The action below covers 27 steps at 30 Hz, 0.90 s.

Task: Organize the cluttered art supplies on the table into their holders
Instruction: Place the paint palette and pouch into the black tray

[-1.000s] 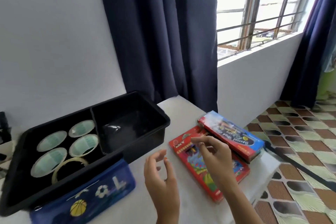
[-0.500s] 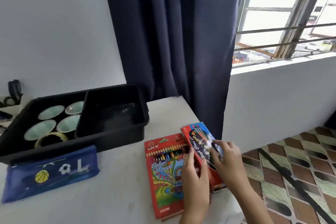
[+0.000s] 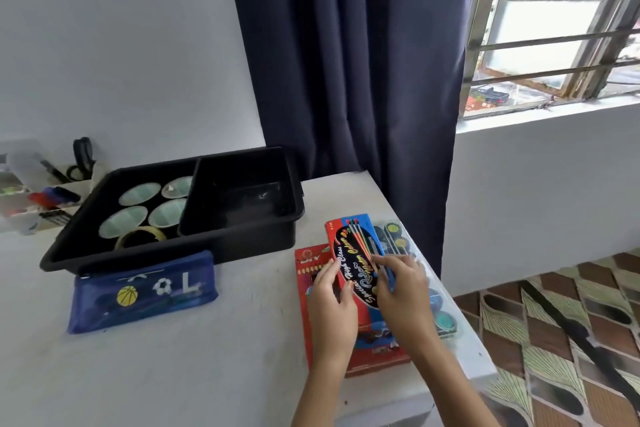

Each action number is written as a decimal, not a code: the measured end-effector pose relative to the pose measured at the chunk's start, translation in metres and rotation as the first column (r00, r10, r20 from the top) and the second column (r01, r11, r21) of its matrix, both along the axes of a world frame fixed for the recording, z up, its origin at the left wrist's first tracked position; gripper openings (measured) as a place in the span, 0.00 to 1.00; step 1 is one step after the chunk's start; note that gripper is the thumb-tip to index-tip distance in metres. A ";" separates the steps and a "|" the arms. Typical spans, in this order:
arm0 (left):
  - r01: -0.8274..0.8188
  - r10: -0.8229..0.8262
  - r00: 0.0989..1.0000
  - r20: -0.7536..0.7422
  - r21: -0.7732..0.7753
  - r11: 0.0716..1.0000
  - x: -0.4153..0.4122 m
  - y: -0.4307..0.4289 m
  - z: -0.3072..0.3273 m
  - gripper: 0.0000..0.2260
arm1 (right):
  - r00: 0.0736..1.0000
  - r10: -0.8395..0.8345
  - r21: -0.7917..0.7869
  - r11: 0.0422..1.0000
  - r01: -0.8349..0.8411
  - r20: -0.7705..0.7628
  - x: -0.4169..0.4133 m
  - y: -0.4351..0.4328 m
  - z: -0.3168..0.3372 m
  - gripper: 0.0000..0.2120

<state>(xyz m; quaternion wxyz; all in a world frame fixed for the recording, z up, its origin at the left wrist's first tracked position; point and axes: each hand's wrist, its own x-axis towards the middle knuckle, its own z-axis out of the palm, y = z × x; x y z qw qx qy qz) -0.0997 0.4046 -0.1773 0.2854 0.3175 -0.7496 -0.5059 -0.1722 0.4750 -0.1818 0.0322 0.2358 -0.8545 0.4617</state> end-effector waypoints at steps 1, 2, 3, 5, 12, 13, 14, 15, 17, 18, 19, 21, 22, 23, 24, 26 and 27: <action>-0.015 0.015 1.000 0.005 -0.002 1.000 0.004 -0.005 0.000 0.18 | 1.000 0.030 -0.004 1.000 -0.030 0.004 0.004 -0.004 -0.001 0.14; -0.031 0.031 0.999 0.012 -0.007 1.000 0.009 -0.012 -0.001 0.18 | 0.998 0.062 -0.010 0.998 -0.062 0.013 0.008 -0.007 -0.002 0.14; -0.043 0.043 0.999 0.022 -0.013 0.999 0.013 -0.017 -0.001 0.18 | 0.995 0.090 -0.011 0.996 -0.089 0.033 0.011 -0.009 -0.003 0.15; -0.063 0.063 0.997 0.046 -0.018 0.998 0.021 -0.024 -0.004 0.18 | 0.987 0.137 -0.012 0.991 -0.137 0.086 0.018 -0.013 -0.006 0.15; -0.126 0.255 0.905 0.341 -0.357 0.925 0.034 -0.014 -0.013 0.17 | 0.966 0.227 -0.087 0.972 -0.217 0.126 0.030 -0.014 -0.015 0.15; -0.142 0.282 0.900 0.332 -0.388 0.910 0.033 -0.010 -0.012 0.17 | 0.965 0.232 -0.088 0.971 -0.222 0.122 0.028 -0.012 -0.014 0.15; -0.150 0.285 0.909 0.303 -0.401 0.904 0.031 -0.005 -0.009 0.17 | 0.970 0.223 -0.094 0.972 -0.214 0.095 0.024 -0.009 -0.012 0.15; -0.142 0.266 0.927 0.265 -0.407 0.902 0.027 0.001 -0.007 0.17 | 0.978 0.201 -0.102 0.975 -0.196 0.048 0.019 -0.004 -0.010 0.14; -0.068 0.168 0.961 0.220 -0.401 0.913 0.016 0.016 0.000 0.16 | 0.992 0.103 -0.123 0.986 -0.110 -0.067 0.005 0.010 -0.004 0.14; -0.006 0.104 0.967 0.231 -0.387 0.922 0.009 0.024 0.004 0.16 | 0.993 0.035 -0.121 0.991 -0.049 -0.117 -0.004 0.018 -0.003 0.13; 0.056 0.053 0.960 0.274 -0.376 0.925 0.002 0.031 0.005 0.17 | 0.988 -0.037 -0.091 0.996 0.024 -0.149 -0.013 0.026 -0.004 0.12; 0.151 0.026 0.910 0.415 -0.390 0.908 -0.013 0.043 0.004 0.20 | 0.982 -0.152 0.068 0.985 0.160 -0.116 -0.032 0.045 -0.014 0.14; 0.186 0.038 0.871 0.489 -0.400 0.897 -0.019 0.048 0.002 0.22 | 0.982 -0.179 0.173 0.967 0.186 -0.053 -0.038 0.051 -0.020 0.16; 0.214 0.045 0.835 0.549 -0.398 0.892 -0.024 0.052 -0.001 0.24 | 0.983 -0.184 0.256 0.951 0.172 0.026 -0.041 0.058 -0.026 0.19; 0.235 0.042 0.805 0.591 -0.384 0.893 -0.029 0.055 -0.003 0.25 | 0.979 -0.173 0.306 0.942 0.135 0.103 -0.040 0.062 -0.030 0.20; 0.243 0.033 0.789 0.614 -0.361 0.900 -0.038 0.060 -0.007 0.26 | 0.979 -0.142 0.316 0.944 0.091 0.145 -0.038 0.067 -0.038 0.20; 0.234 0.033 0.799 0.600 -0.361 0.903 -0.041 0.061 -0.009 0.26 | 0.982 -0.136 0.288 0.953 0.093 0.130 -0.039 0.069 -0.042 0.20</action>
